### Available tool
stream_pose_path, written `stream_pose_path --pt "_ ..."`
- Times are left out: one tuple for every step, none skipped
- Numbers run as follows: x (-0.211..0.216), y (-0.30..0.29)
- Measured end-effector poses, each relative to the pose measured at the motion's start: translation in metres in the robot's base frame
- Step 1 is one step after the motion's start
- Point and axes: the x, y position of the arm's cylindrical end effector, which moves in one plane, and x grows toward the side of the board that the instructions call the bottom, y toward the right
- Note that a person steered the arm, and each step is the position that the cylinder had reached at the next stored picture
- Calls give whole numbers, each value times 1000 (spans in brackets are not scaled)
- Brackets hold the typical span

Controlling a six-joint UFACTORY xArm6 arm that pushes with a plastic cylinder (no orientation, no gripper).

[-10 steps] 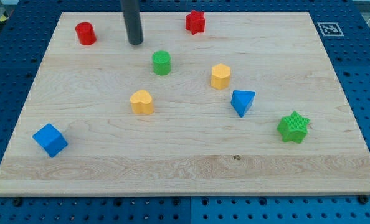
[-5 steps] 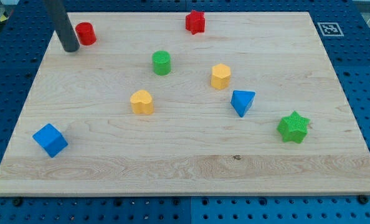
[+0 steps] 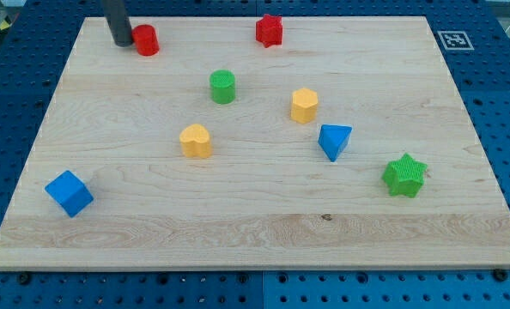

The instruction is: Slide the red circle closer to the red star

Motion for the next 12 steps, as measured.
stream_pose_path --pt "11 24" --pt "12 50" --pt "12 71" --pt "12 92" --pt "12 112" --pt "13 120" --pt "41 136" --pt "44 153" --pt "40 153" --pt "33 152" --pt "24 152" --pt "14 151"
